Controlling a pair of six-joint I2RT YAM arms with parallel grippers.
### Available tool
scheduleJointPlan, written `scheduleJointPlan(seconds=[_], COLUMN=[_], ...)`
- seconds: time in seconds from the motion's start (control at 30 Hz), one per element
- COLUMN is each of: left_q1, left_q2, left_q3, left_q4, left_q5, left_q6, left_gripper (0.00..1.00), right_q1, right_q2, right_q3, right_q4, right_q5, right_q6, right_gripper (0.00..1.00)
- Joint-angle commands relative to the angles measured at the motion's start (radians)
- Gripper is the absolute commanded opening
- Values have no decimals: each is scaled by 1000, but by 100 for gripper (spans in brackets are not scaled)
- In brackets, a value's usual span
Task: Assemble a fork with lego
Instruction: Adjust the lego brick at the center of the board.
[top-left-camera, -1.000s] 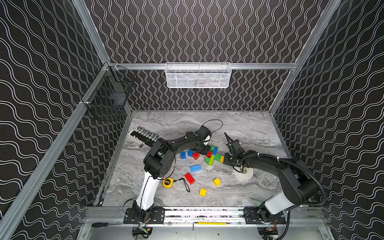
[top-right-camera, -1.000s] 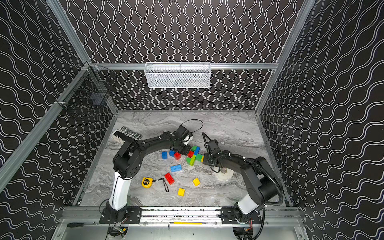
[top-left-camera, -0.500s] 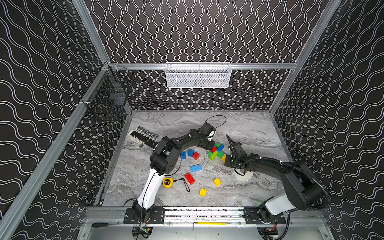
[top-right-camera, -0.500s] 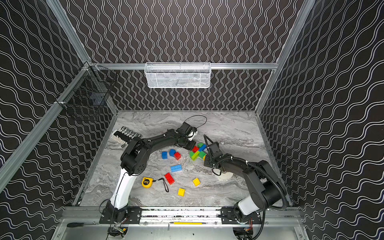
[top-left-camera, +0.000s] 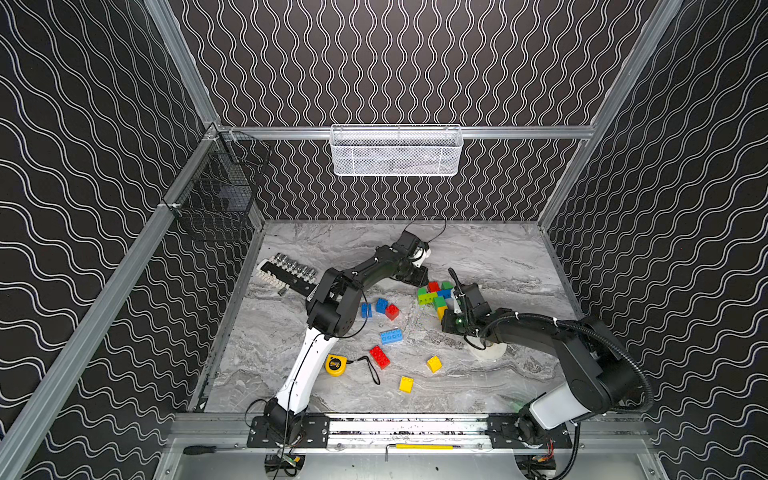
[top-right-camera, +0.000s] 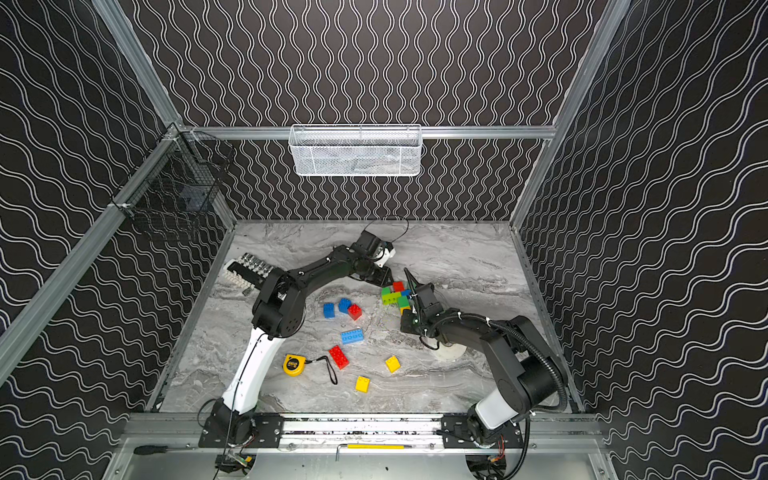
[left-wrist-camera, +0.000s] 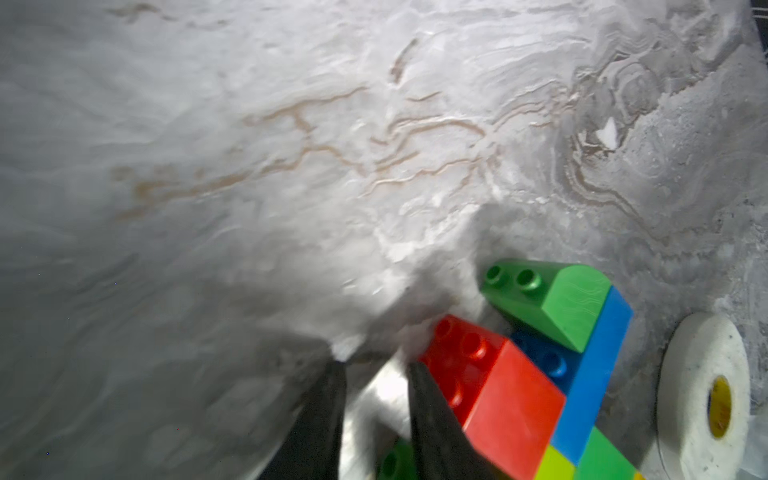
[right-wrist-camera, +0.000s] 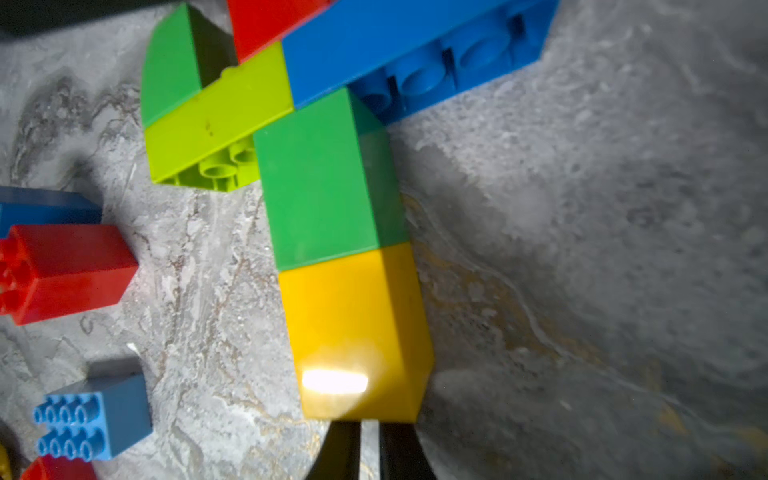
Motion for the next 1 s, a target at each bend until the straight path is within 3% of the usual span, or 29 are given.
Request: scheduleJointPlan(seconds=[0.0,0.13,0.33,0.47,0.63,0.77,0.97], left_q1=[23,45,48,48,48,50,115], left_q2=[1,-92,-404,-636,-892,-1064,-1290], left_q3=[53,12,-328,-610,-909,-1097,-1320], left_q4=[-114,-84,94,220,334,389,465], left_q5=[-40,-126,-277,-318,-338,-333,-332], left_q6=[-20,-47,-105,-160,-221,-275,-335], left_gripper=[40,51,60,61,63,63,64], right_q1=[1,1,1,4,27,96,224], right_q2=[20,60,169,186,29,-67,59], right_q3=[9,33,133,173,62,13,242], right_q4=[-1,12,52,100,225,277,92], right_q5=[22,32,54,68,83,27,-38], right_q6=[-37,-72,-109,-144,-191,-316,-488], right_gripper=[13,13,16,27,45,58,64])
